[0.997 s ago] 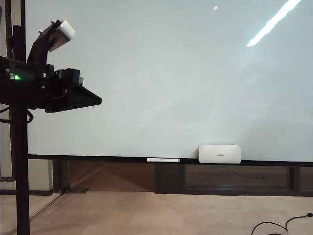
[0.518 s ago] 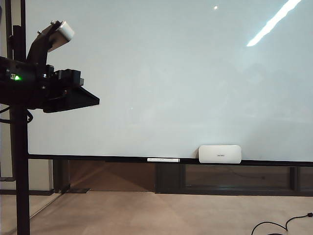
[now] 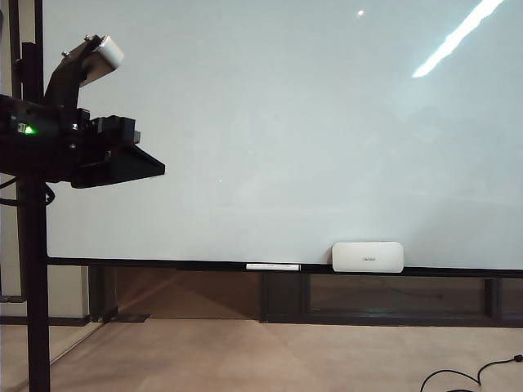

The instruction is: Reach to the right to find the marker pen, pick it up, and write the number 16 on the whiteboard.

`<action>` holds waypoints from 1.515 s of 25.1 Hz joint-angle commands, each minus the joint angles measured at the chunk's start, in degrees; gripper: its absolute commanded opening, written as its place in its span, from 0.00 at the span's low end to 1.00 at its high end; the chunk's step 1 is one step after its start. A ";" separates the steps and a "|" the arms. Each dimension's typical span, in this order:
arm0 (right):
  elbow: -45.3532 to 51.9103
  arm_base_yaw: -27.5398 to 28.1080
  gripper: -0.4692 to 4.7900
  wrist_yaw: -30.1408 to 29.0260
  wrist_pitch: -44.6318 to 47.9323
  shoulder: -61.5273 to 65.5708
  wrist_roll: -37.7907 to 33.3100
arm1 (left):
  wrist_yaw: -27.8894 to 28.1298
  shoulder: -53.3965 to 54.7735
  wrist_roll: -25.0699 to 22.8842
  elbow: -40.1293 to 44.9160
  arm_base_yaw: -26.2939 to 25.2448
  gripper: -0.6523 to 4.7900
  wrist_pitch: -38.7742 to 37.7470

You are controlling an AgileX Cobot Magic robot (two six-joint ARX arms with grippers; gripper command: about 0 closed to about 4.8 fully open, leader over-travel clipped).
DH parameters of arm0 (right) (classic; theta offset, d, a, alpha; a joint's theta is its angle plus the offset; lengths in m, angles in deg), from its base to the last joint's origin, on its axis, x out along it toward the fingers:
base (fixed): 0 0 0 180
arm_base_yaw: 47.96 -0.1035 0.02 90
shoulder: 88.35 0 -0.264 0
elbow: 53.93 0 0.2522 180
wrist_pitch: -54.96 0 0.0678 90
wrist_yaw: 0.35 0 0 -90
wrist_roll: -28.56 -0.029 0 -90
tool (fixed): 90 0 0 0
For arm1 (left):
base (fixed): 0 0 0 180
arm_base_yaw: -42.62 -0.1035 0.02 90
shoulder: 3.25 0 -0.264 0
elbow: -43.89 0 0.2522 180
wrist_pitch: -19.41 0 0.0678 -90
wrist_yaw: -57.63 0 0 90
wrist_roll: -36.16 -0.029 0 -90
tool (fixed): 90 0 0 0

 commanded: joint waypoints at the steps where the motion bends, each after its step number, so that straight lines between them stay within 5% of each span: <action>1: -0.42 -0.22 0.37 0.37 1.70 -0.28 1.16 | 0.22 -0.15 -0.55 -0.17 -0.04 0.12 -0.33; 18: -6.21 -1.81 0.50 2.71 2.29 3.54 0.85 | 0.85 -0.15 -1.36 -0.17 -0.04 0.12 -1.77; 38: -11.06 -1.79 0.50 4.02 4.24 5.57 -3.69 | 1.05 -0.15 -1.25 -0.17 -0.02 0.12 -1.84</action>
